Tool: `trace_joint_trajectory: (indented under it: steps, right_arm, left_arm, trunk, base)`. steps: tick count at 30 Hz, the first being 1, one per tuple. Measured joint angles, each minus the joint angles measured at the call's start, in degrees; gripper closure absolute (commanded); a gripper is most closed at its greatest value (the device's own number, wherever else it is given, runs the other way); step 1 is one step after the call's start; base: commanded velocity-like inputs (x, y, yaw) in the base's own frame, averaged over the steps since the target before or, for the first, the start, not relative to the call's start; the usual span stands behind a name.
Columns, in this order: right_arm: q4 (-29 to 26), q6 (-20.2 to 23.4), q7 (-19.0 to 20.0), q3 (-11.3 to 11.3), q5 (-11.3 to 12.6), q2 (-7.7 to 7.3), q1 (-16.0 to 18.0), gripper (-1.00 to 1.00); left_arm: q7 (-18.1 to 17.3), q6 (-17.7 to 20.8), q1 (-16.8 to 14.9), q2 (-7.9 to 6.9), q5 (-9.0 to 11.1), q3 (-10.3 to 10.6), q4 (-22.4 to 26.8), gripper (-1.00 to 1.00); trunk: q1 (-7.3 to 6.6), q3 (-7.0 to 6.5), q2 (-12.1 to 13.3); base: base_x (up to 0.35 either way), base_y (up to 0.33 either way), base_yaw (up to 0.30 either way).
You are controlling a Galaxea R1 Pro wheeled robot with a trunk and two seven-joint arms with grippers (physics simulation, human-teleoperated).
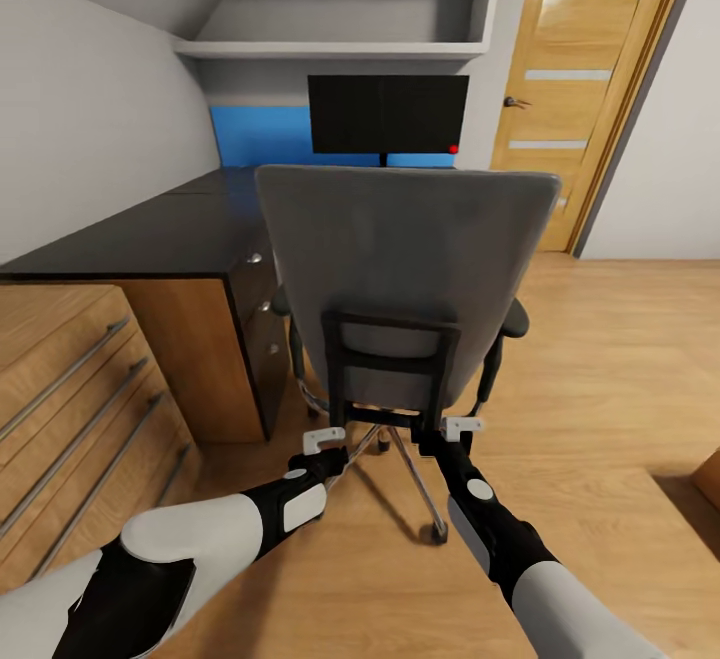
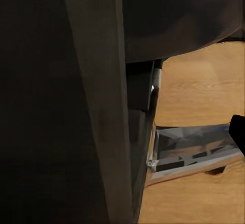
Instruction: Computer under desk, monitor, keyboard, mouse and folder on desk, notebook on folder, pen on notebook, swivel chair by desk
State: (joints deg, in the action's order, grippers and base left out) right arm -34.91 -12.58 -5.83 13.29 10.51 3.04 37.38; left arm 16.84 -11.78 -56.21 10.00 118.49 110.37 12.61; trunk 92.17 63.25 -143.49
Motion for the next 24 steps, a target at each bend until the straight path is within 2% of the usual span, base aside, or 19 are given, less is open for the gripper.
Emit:
trace_joint_trajectory:
  steps: [24]
  right_arm:
    - [0.1,0.0,0.08,-0.01,-0.14,0.0,0.01,-1.0]
  left_arm:
    - [-0.07,-0.05,0.04,0.0,0.07,0.04,0.78,-1.0]
  trunk:
    - [-0.01,0.0,-0.01]
  base:
    - [0.322,-0.027,0.0]
